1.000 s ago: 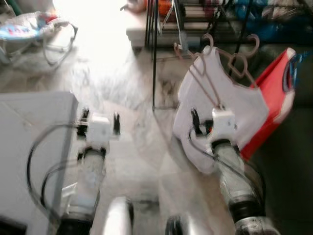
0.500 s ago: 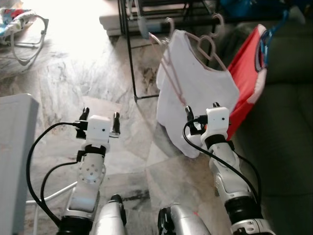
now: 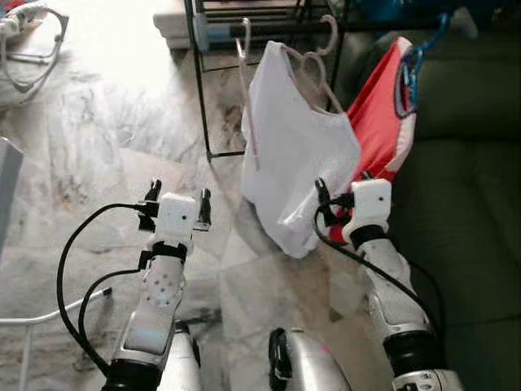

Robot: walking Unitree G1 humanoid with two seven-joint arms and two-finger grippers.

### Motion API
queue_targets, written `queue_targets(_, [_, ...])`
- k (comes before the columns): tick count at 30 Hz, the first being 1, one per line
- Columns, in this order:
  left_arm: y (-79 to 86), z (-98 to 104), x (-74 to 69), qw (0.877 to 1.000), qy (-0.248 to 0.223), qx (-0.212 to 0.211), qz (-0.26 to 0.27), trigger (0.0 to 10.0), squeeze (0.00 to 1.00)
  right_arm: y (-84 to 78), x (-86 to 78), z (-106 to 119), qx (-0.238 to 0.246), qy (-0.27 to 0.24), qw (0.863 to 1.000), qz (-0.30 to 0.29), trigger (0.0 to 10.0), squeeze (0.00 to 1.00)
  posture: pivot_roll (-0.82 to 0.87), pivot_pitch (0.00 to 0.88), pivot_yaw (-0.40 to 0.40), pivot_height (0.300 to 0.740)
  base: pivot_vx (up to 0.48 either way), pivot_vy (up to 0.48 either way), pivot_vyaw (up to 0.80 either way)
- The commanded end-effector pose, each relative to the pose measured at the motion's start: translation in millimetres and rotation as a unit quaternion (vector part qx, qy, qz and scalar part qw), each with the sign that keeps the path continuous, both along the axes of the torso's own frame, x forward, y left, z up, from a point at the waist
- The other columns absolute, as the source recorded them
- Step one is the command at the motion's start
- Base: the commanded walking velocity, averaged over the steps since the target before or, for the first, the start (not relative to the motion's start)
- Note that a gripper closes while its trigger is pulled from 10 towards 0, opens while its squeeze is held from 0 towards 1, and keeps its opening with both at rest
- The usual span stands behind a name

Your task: Hang hanger

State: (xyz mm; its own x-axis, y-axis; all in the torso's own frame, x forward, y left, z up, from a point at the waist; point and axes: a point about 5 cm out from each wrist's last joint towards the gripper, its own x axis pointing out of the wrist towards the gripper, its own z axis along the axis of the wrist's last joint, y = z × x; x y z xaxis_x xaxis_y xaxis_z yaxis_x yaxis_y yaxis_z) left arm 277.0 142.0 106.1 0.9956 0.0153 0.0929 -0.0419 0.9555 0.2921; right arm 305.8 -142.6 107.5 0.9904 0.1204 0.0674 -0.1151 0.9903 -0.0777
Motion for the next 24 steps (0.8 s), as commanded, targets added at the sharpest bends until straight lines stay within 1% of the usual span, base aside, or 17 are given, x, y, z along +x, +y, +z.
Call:
queue_targets(1, [3.3, -4.2, -3.2, 1.000, 0.007, 0.009, 0.009, 10.0, 0.00, 2.3, -0.5, -1.2, 0.012, 0.008, 1.000, 0.002, 10.0, 0.00, 0.02, 0.284, -0.080, 0.740, 0.000, 0.000, 0.00])
queue_targets(2, [3.1, -4.4, -3.6, 1.000, 0.007, 0.001, 0.012, 10.0, 0.00, 2.6, -0.1, -0.6, 0.009, 0.007, 1.000, 0.005, 10.0, 0.00, 0.03, 0.285, -0.083, 0.740, 0.000, 0.000, 0.00])
queue_targets(6, [3.5, -4.5, -4.3, 1.000, 0.006, -0.007, 0.021, 10.0, 0.00, 2.6, 0.2, -0.3, 0.007, 0.007, 1.000, 0.007, 10.0, 0.00, 0.03, 0.285, -0.083, 0.740, 0.000, 0.000, 0.00])
queue_targets(7, [3.4, -5.9, -4.6, 0.999, 0.012, -0.020, 0.024, 10.0, 0.00, 2.1, 0.6, -0.1, 0.007, 0.008, 1.000, 0.008, 10.0, 0.00, 0.03, 0.285, -0.083, 0.740, 0.000, 0.000, 0.00])
queue_targets(8, [3.2, -6.0, -4.7, 0.999, 0.012, -0.023, 0.024, 10.0, 0.00, 1.5, 0.8, 0.4, 0.008, 0.007, 1.000, 0.007, 10.0, 0.00, 0.02, 0.283, -0.083, 0.740, 0.000, 0.000, 0.00])
queue_targets(15, [2.5, -4.2, -3.6, 1.000, 0.009, -0.020, 0.016, 10.0, 0.00, 0.8, 0.8, 2.1, 0.016, 0.004, 1.000, 0.006, 10.0, 0.00, 0.02, 0.289, -0.079, 0.740, 0.000, 0.000, 0.00])
queue_targets(18, [2.6, -4.0, -3.8, 1.000, 0.008, -0.020, 0.018, 10.0, 0.00, 3.2, -1.5, 0.0, 0.003, 0.007, 1.000, 0.017, 10.0, 0.00, 0.02, 0.289, -0.079, 0.740, 0.000, 0.000, 0.00])
queue_targets(20, [1.9, -4.1, -4.2, 1.000, 0.008, -0.015, 0.018, 10.0, 0.00, 7.0, -3.6, 0.6, -0.026, 0.000, 0.999, 0.036, 10.0, 0.00, 0.02, 0.292, -0.081, 0.740, 0.000, 0.000, 0.66])
queue_targets(22, [1.0, -4.4, -4.6, 1.000, 0.008, -0.014, 0.020, 10.0, 0.00, 8.6, -4.3, 0.6, -0.025, -0.001, 0.999, 0.041, 10.0, 0.00, 0.02, 0.292, -0.081, 0.740, 0.000, 0.000, 0.80])
queue_targets(23, [-0.6, -4.8, -4.9, 1.000, 0.007, -0.004, 0.020, 10.0, 0.00, 8.8, -4.3, 0.5, -0.019, 0.000, 0.999, 0.040, 10.0, 0.00, 0.02, 0.294, -0.083, 0.740, 0.000, 0.000, 0.80])
queue_targets(24, [-0.6, -4.8, -4.9, 1.000, 0.007, -0.004, 0.020, 10.0, 0.00, 8.8, -4.3, 0.5, -0.019, 0.000, 0.999, 0.040, 10.0, 0.00, 0.02, 0.294, -0.083, 0.740, 0.000, 0.000, 0.80])
